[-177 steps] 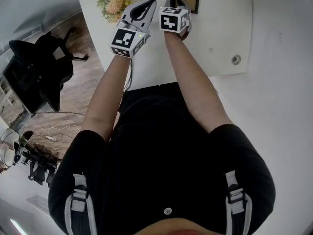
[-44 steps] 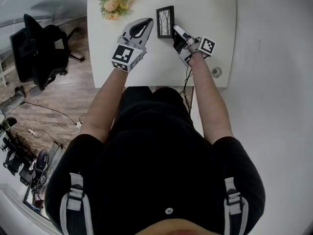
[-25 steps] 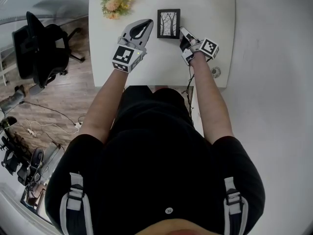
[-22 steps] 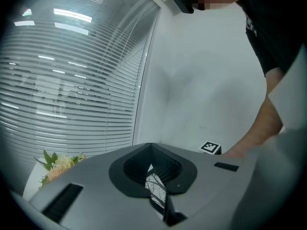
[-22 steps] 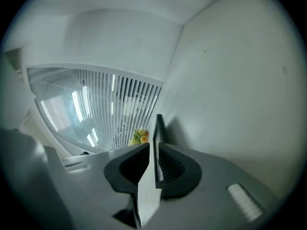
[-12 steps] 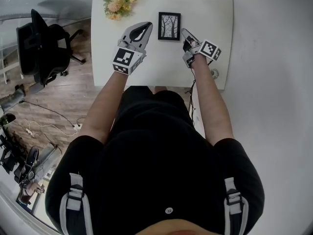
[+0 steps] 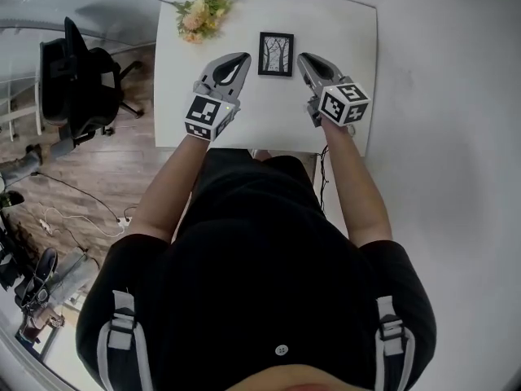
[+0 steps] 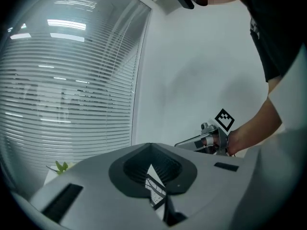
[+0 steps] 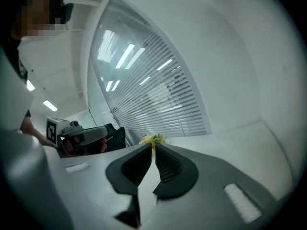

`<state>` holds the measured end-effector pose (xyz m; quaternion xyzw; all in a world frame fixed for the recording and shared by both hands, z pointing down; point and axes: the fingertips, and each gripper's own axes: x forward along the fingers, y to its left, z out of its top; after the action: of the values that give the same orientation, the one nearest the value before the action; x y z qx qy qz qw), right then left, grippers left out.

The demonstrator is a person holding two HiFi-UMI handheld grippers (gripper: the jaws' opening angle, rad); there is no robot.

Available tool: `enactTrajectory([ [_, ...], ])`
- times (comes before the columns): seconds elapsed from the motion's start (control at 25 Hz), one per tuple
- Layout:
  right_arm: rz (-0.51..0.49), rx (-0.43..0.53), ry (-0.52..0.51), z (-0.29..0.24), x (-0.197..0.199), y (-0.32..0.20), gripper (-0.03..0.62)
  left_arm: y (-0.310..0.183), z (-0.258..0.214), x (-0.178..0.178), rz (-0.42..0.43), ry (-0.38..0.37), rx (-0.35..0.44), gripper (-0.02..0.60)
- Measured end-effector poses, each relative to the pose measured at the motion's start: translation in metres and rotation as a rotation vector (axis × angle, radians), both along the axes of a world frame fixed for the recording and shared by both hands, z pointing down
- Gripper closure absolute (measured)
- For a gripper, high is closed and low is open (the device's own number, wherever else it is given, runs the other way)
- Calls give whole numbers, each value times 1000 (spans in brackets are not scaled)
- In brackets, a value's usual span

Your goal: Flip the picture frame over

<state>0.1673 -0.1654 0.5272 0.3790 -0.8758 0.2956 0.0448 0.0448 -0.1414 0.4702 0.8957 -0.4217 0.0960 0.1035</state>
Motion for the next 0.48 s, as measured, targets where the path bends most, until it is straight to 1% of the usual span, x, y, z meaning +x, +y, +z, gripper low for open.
enactTrajectory([
  [0.12, -22, 157, 84, -42, -2, 10, 577, 9, -19, 4, -12, 35, -7, 580],
  [0.24, -54, 274, 123, -74, -6, 25, 583, 20, -37, 9, -13, 58, 16, 580],
  [0.36, -95, 358, 162, -97, -9, 43, 583, 32, -55, 17, 3, 74, 49, 580],
  [0.48, -126, 408, 181, -116, -11, 58, 583, 41, -79, 23, 12, 93, 85, 580],
])
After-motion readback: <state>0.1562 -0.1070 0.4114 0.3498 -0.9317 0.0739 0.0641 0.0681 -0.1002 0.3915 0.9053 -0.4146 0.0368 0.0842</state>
